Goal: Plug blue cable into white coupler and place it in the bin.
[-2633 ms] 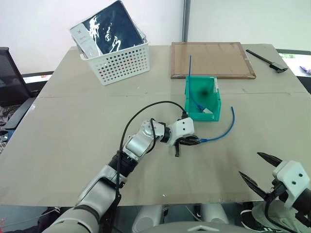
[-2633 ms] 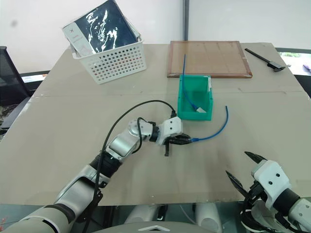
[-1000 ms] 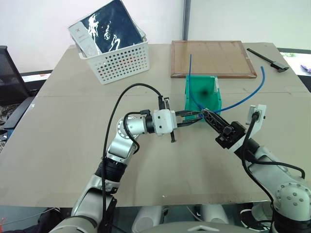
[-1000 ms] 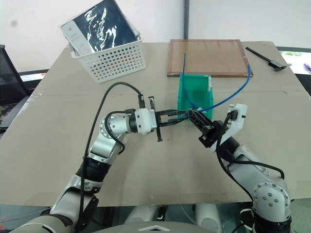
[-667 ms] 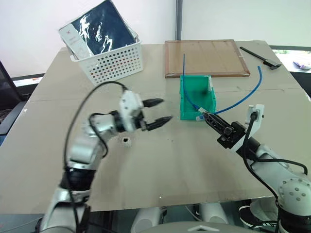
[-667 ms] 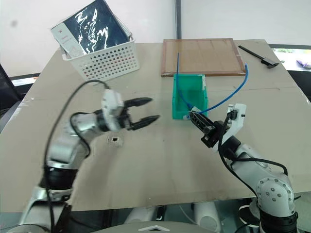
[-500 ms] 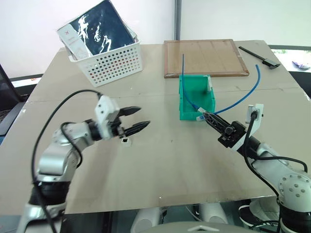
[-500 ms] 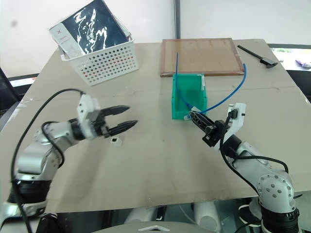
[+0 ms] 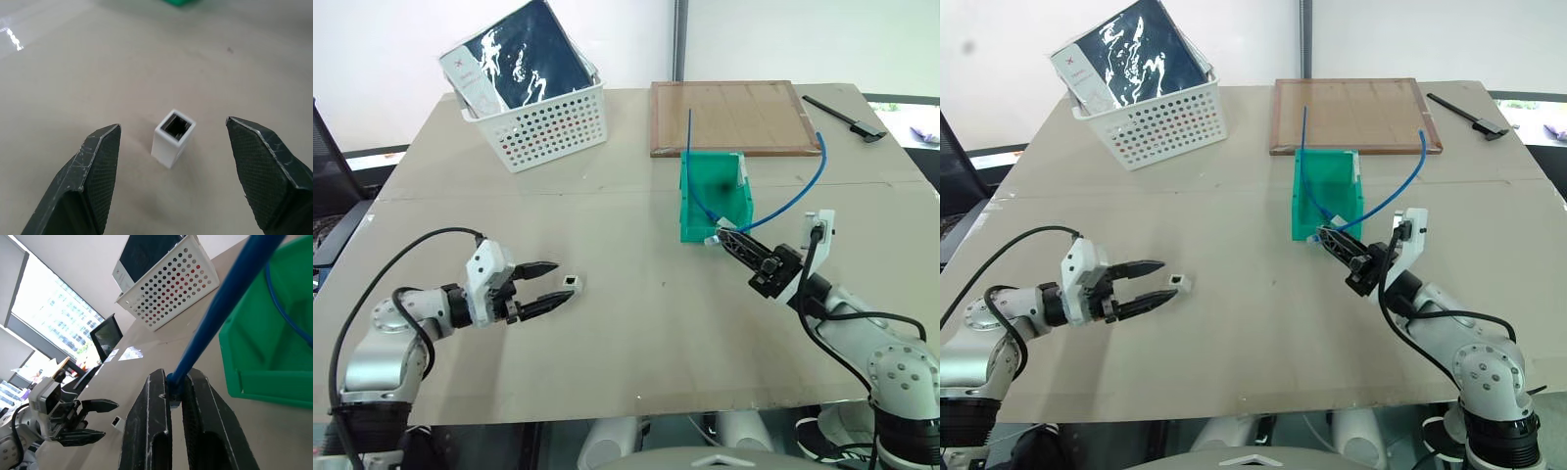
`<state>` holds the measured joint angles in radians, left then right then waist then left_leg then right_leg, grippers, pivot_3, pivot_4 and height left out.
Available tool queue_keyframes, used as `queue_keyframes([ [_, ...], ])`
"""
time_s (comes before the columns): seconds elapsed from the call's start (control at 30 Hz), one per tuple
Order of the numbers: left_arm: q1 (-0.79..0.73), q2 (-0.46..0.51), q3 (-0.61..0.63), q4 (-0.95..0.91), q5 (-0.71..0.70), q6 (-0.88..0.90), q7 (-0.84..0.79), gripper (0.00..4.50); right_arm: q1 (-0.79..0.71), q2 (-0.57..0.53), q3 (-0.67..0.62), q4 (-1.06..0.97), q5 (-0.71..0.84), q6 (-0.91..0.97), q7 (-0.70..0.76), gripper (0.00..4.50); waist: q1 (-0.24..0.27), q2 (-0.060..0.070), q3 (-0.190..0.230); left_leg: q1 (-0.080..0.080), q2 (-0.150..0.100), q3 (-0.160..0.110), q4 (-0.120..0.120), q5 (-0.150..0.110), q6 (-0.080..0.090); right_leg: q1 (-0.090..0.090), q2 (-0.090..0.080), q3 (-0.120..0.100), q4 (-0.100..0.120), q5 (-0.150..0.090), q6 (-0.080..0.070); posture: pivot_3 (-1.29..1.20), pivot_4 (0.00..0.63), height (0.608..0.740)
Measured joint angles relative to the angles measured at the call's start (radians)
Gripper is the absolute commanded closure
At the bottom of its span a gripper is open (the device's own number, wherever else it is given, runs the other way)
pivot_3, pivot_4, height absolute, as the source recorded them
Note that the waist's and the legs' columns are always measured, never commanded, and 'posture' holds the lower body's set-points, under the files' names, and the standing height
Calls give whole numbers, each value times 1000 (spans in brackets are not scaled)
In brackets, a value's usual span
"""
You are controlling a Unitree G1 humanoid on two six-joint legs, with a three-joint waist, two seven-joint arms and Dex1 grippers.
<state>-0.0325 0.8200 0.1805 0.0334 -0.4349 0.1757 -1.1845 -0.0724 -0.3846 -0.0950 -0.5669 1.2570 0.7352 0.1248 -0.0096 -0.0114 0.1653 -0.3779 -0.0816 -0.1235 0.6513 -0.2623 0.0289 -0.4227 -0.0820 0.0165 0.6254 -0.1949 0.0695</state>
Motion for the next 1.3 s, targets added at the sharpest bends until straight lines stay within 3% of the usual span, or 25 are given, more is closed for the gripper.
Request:
queue_keyframes([
  [0.27,-153,-26,-115,205,116,-173,-67,995,10,0,-1,-7,-4,-1,-3,4500,-1,0,0,0,0,0,0,0,0,0,0,0,0,0,0,0,150,740],
  [0.4,-198,-44,-152,286,141,-240,-102,2679,25,0,-2,-21,-5,-2,-12,4500,-5,0,0,-1,0,1,0,0,0,-2,0,1,0,0,0,0,150,740],
  [0.47,-206,-49,-158,313,146,-275,-121,3931,31,-2,-2,-31,-6,-4,-18,4500,-4,0,0,-1,0,1,0,0,0,-2,0,1,0,0,0,0,150,740],
  [0.5,-208,-49,-158,316,147,-281,-125,4169,32,-2,-2,-34,-6,-4,-19,4500,-4,0,0,-1,0,0,0,0,0,-2,-1,1,0,0,0,0,150,740],
  [0.73,-213,-73,-169,282,134,-248,-153,4128,48,-44,-2,-58,-61,-15,-2,4500,-3,0,0,-1,-1,0,0,0,0,-2,-1,0,0,0,0,0,150,740],
  [0.93,-244,-132,-270,15,123,-53,-95,4128,19,-186,5,-90,-205,-33,144,4500,-1,-1,0,-2,-1,1,1,0,0,-2,-2,0,0,0,0,0,150,740],
  [1.13,-403,-244,-414,-45,187,112,4,4128,-64,-308,66,-85,-302,-25,312,4500,-4,-1,0,-1,-1,1,2,0,0,0,-1,-1,1,0,1,0,150,740],
  [1.3,-522,-380,-502,17,249,174,88,4128,-217,-372,155,21,-409,-16,462,4500,-4,-2,0,-2,-1,2,3,0,0,0,-1,-1,0,0,1,0,150,740],
])
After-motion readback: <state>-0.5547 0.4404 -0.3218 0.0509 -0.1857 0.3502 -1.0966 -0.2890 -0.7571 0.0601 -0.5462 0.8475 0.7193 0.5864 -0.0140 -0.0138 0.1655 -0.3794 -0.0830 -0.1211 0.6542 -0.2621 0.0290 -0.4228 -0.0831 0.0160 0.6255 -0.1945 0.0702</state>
